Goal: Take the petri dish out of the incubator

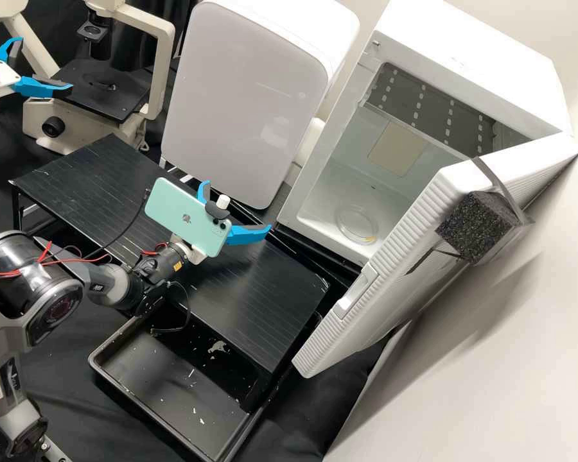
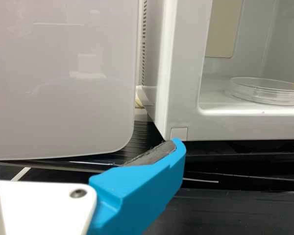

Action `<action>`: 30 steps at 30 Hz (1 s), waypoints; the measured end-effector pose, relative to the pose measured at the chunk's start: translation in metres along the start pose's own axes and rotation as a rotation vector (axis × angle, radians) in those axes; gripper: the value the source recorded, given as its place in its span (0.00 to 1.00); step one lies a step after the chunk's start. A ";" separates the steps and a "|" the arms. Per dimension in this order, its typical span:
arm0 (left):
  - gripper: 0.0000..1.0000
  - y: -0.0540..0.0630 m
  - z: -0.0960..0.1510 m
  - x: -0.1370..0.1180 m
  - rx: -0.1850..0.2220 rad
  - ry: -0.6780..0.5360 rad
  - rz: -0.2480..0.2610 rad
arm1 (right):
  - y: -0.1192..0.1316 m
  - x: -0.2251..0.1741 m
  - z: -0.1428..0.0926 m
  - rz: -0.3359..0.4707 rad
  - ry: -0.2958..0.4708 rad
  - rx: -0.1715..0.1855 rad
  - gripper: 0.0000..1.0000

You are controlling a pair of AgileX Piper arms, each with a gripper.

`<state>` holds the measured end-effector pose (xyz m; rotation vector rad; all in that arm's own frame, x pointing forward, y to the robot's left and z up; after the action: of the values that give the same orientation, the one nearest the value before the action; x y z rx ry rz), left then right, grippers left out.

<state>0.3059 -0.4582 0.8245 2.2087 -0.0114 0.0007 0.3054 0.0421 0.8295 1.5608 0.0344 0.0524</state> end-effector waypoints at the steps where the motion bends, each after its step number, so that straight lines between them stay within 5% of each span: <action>1: 1.00 0.000 0.000 0.000 0.000 0.000 0.000 | 0.000 0.000 0.000 0.000 0.000 0.000 1.00; 12: 1.00 0.000 0.000 0.000 0.000 0.000 0.000 | 0.001 -0.006 0.004 0.016 0.009 -0.006 1.00; 16: 1.00 0.000 0.000 0.000 0.000 0.000 0.000 | 0.008 -0.022 0.017 0.048 0.012 -0.001 1.00; 25: 1.00 0.000 0.000 0.000 0.000 0.000 0.000 | 0.046 -0.051 0.059 0.168 -0.033 0.075 1.00; 30: 1.00 0.000 0.000 0.000 0.000 0.000 0.000 | 0.070 -0.049 0.083 0.243 -0.094 0.069 1.00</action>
<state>0.3059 -0.4582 0.8245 2.2087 -0.0114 0.0007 0.2598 -0.0428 0.9001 1.6282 -0.2292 0.1708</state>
